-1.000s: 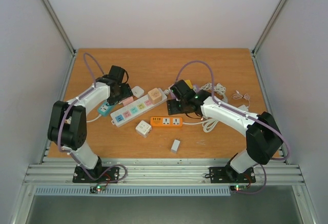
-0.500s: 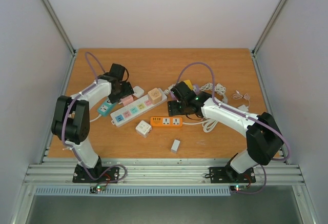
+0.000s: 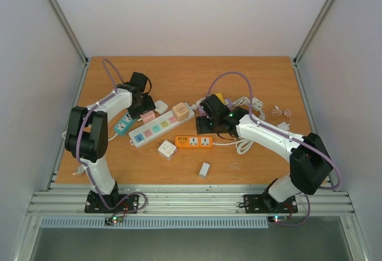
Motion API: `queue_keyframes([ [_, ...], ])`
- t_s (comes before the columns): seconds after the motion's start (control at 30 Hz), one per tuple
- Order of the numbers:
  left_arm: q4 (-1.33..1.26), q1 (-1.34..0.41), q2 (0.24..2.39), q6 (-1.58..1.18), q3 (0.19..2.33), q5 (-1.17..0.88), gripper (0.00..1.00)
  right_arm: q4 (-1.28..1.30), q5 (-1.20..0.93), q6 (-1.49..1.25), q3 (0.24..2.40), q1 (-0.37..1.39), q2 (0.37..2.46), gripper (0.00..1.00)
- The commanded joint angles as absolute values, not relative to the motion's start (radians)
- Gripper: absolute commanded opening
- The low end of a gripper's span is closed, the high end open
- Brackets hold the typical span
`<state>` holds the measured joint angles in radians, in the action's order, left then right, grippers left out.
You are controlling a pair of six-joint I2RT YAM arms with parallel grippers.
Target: Insert the plug
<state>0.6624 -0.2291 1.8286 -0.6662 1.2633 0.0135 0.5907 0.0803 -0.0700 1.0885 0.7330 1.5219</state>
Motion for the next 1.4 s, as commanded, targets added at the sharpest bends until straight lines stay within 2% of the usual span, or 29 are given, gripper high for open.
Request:
queue_keyframes([
  [0.0, 0.676, -0.224, 1.824, -0.666, 1.285, 0.014, 0.64, 0.590, 0.124, -0.081, 1.104, 0.733, 1.478, 0.78],
  [0.07, 0.669, -0.224, 1.816, -0.660, 1.285, 0.003, 0.55, 0.589, 0.128, -0.084, 1.107, 0.733, 1.472, 0.78],
  [0.13, 0.656, -0.224, 1.799, -0.657, 1.273, -0.020, 0.51, 0.586, 0.126, -0.086, 1.110, 0.733, 1.465, 0.78],
  [0.37, 0.556, -0.224, 1.626, -0.654, 1.188, -0.112, 0.50, 0.539, 0.102, -0.065, 1.106, 0.733, 1.420, 0.78],
  [0.63, 0.180, -0.227, 1.386, -0.644, 1.039, -0.460, 0.50, 0.447, 0.015, -0.139, 1.100, 0.733, 1.364, 0.85],
  [0.87, -0.060, -0.234, 1.274, -0.749, 0.965, -0.615, 0.51, 0.361, -0.153, -0.135, 1.162, 0.732, 1.364, 0.92],
  [1.03, -0.060, -0.234, 1.218, -0.760, 0.965, -0.639, 0.52, 0.287, -0.257, -0.134, 1.203, 0.740, 1.377, 0.92],
  [1.13, -0.048, -0.235, 1.203, -0.781, 0.966, -0.632, 0.53, 0.344, -0.192, -0.148, 1.283, 0.754, 1.424, 0.92],
  [1.37, 0.060, -0.233, 1.199, -0.834, 0.999, -0.588, 0.53, 0.364, -0.202, -0.118, 1.433, 0.793, 1.555, 0.92],
])
